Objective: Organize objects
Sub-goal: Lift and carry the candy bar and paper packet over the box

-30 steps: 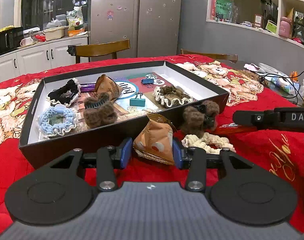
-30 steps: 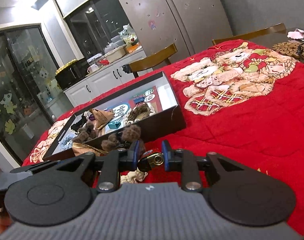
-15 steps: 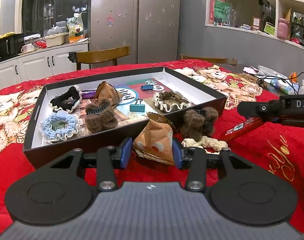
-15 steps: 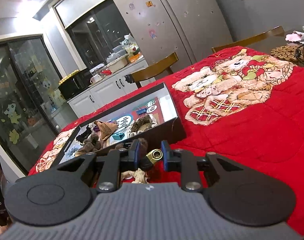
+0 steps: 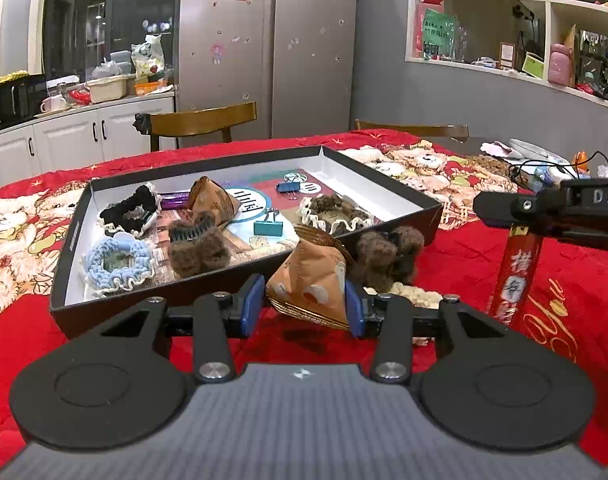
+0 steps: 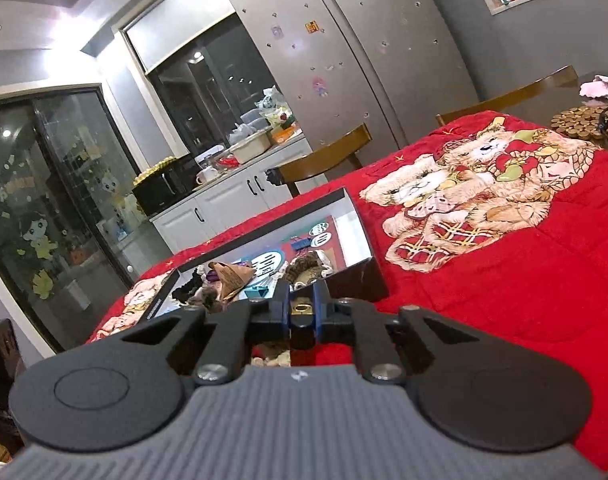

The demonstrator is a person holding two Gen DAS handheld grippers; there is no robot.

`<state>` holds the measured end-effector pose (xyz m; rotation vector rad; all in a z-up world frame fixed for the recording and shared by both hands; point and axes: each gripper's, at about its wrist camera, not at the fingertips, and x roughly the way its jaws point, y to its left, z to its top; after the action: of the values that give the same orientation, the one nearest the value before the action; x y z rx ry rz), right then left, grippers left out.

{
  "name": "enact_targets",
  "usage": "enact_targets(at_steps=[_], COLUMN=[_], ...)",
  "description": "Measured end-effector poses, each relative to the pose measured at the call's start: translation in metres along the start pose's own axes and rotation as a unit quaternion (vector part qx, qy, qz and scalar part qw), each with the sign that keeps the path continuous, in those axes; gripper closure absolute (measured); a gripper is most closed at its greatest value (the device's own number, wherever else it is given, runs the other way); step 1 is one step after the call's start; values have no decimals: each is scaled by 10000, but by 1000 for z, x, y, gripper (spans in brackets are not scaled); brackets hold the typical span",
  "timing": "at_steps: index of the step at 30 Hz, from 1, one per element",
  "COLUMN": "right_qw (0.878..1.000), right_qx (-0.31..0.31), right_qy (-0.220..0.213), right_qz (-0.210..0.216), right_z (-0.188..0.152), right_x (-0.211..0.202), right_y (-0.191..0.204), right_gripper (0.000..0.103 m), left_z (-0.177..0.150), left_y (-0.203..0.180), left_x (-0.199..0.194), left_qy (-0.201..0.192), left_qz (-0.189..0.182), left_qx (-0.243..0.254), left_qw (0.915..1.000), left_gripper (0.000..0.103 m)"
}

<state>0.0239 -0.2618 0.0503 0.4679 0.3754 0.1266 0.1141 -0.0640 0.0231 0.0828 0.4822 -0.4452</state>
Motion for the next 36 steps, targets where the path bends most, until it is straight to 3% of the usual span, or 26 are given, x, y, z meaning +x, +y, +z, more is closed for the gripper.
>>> enact_targets(at_steps=[11, 20, 30, 36], right_qw=[10000, 9995, 9959, 9955], right_qx=[24, -280, -761, -811], right_qy=[-37, -37, -382, -430], right_qz=[56, 174, 308, 213], right_z=[6, 31, 84, 101], right_x=[1, 9, 40, 79], right_y=[4, 33, 78, 88], right_gripper=[89, 89, 89, 89], left_z=[10, 27, 82, 113], left_y=[0, 6, 19, 32], left_x=[-15, -29, -20, 0], left_qy=[-205, -409, -859, -929], left_qz=[-47, 32, 611, 689], left_qx=[-64, -159, -133, -467], left_qw=[9998, 9990, 9943, 9922], left_gripper=[54, 54, 54, 54])
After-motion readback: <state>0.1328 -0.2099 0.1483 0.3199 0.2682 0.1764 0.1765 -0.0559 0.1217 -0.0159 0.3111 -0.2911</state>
